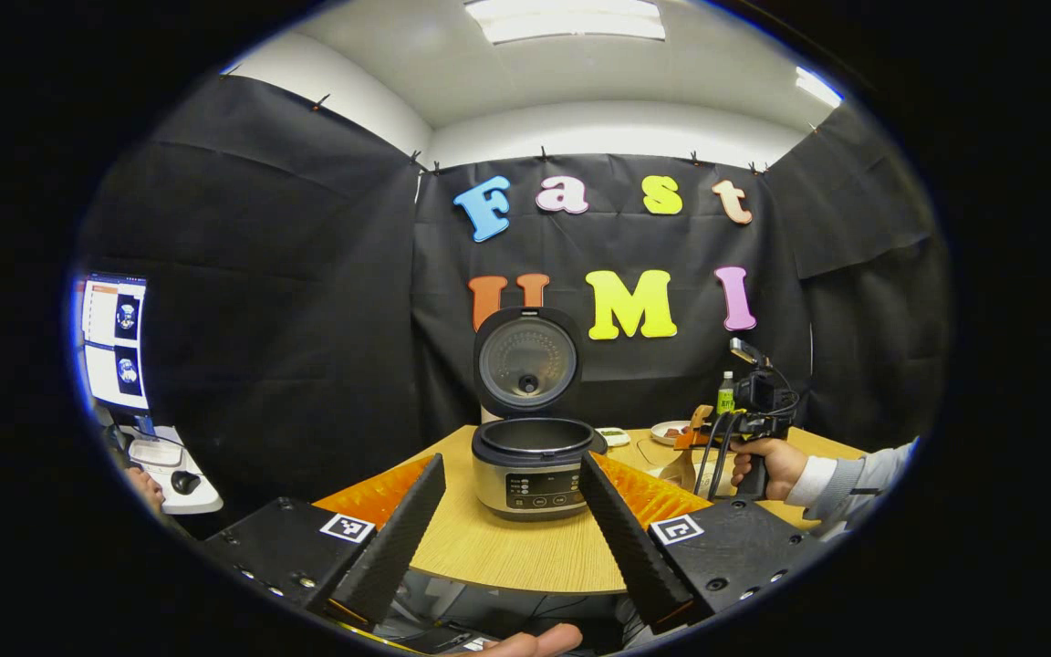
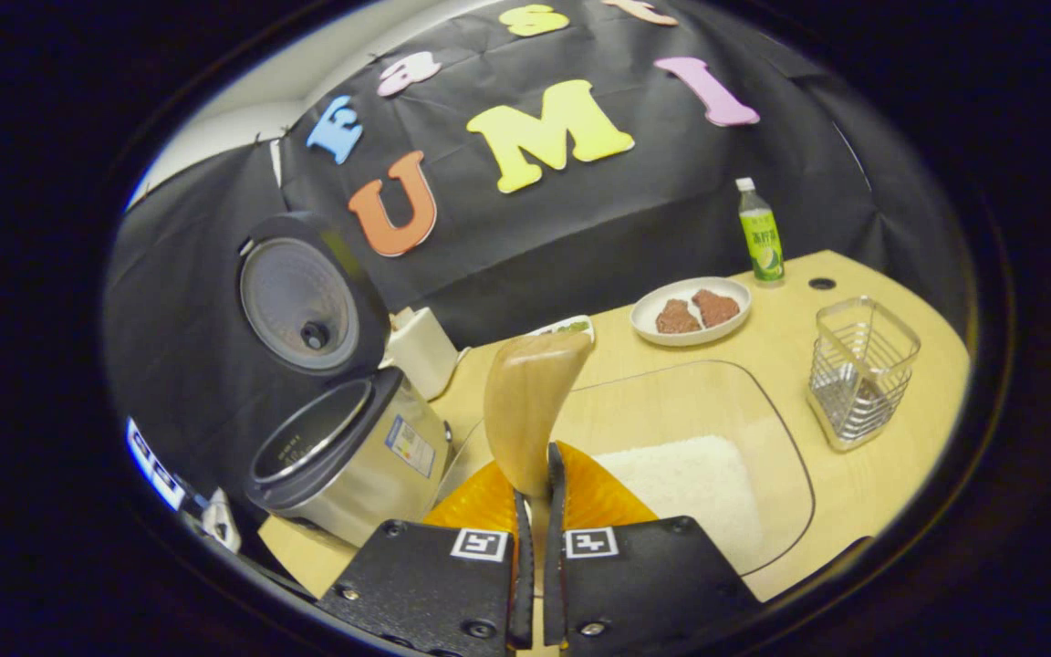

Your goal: Close the left gripper, press the button to open the rice cooker; take a wooden spoon from the chopstick holder with the right hand, scoop a spoonful of rice and pour it into the rice cooker, then put the wooden spoon back into the chopstick holder.

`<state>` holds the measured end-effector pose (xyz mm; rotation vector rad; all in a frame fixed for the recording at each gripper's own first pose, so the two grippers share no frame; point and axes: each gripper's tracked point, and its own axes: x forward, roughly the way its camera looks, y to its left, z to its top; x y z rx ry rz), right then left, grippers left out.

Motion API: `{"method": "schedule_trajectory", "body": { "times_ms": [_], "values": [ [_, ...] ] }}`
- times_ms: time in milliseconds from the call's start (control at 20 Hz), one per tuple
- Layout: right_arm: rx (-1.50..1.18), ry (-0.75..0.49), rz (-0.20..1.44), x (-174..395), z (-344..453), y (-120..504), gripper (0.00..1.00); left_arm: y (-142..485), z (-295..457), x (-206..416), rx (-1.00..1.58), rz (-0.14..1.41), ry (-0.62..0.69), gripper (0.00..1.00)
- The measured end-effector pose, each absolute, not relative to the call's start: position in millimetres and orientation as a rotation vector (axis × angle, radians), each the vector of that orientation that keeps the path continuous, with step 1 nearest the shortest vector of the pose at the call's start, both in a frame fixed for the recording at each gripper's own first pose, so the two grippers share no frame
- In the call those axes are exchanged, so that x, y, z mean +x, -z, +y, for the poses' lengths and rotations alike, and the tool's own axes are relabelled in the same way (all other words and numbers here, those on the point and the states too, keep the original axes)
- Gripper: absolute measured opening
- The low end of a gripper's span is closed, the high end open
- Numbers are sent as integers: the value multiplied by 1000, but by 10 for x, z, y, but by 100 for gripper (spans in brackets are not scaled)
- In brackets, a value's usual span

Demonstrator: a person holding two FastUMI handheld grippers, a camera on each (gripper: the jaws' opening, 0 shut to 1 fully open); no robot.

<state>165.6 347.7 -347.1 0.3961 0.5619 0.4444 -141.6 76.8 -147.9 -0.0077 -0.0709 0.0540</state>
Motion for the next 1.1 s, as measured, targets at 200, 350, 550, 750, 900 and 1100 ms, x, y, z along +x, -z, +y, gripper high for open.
{"method": "schedule_trajectory", "body": {
  "times_ms": [200, 350, 550, 750, 900, 1100],
  "values": [
    [645, -481, 623, 1737, 3461, 3390, 9, 1498, 706, -1424, 14, -76, -47, 94],
    [698, -452, 639, 1796, 3404, 3375, 9, 1514, 705, -1422, 27, -68, -49, 94],
    [778, -420, 643, 1829, 3283, 3358, 10, 1550, 711, -1420, 30, -58, -50, 93],
    [830, -383, 617, 1924, 3032, 3301, 9, 1591, 727, -1420, 18, -45, -53, 93],
    [935, -378, 585, 1972, 2853, 3177, 9, 1589, 715, -1398, 6, -37, -52, 93],
    [1120, -380, 562, 2025, 2630, 2988, 9, 1603, 678, -1396, 7, -31, -41, 93]
  ]
}}
